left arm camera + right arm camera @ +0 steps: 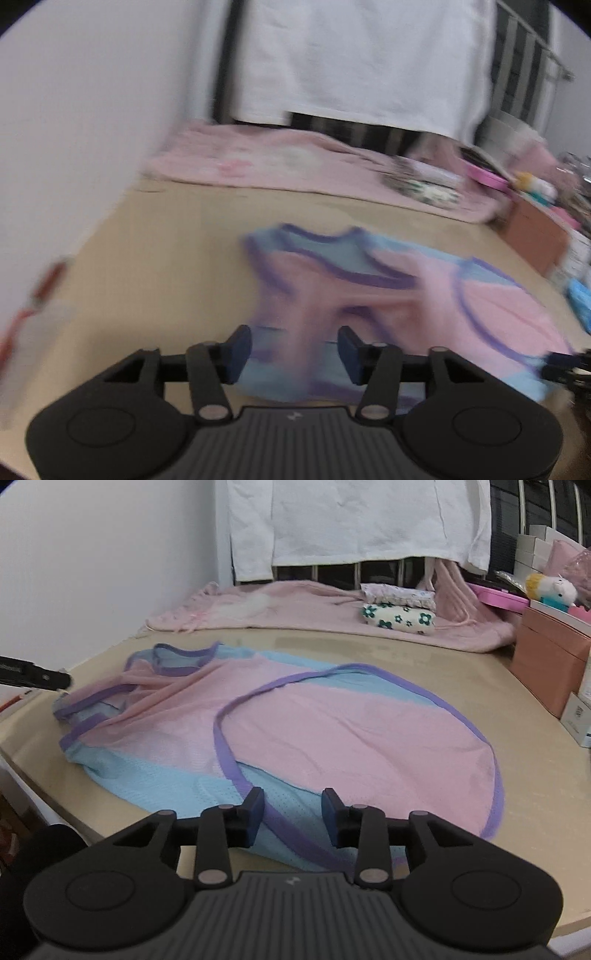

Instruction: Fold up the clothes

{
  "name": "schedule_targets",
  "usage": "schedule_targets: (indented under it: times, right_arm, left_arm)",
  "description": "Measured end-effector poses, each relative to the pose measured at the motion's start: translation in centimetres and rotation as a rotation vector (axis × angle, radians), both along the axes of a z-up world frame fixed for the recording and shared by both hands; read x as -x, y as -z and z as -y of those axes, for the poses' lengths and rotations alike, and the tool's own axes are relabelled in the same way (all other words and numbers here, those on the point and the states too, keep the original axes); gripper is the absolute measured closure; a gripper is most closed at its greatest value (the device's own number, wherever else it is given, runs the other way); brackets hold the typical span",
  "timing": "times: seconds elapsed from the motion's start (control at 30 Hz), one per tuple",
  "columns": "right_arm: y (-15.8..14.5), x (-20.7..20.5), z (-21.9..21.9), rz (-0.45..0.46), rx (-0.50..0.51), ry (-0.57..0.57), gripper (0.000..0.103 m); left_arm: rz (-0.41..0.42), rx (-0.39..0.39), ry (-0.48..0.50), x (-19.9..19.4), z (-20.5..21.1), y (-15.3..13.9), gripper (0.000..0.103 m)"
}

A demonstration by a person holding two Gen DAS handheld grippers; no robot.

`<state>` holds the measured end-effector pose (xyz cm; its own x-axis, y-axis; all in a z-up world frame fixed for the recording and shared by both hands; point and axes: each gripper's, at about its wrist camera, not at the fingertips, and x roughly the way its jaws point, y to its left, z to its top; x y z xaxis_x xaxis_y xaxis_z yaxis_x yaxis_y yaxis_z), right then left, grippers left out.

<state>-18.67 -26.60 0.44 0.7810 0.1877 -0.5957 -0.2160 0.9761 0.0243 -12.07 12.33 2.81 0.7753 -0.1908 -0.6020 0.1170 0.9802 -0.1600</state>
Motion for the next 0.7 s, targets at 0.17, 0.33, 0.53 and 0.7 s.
schedule_targets:
  times: [0.17,0.33,0.53,0.7]
  right_arm:
    - [-1.4,-1.4,-0.5,0.043,0.092,0.095,0.063]
    - [-2.9,-2.8,-1.0,0.085,0.184,0.19,0.074]
    - [-3.5,-2.1,-9.9,0.07,-0.048,-0.201,0.071]
    - [-1.8,-3.2,-19.4,0.071,-0.054,-0.437,0.071]
  left_arm:
    - [-0.042,0.077,0.042,1.0,-0.3,1.6,0.047]
    - [-0.051,0.15,0.15,1.4,-0.3,0.5,0.071]
    - [-0.081,0.107,0.158,-7.8,-1.8,-2.0,0.062]
    - [-0.196,0.09,0.142,-15.5,-1.6,-0.2,0.082]
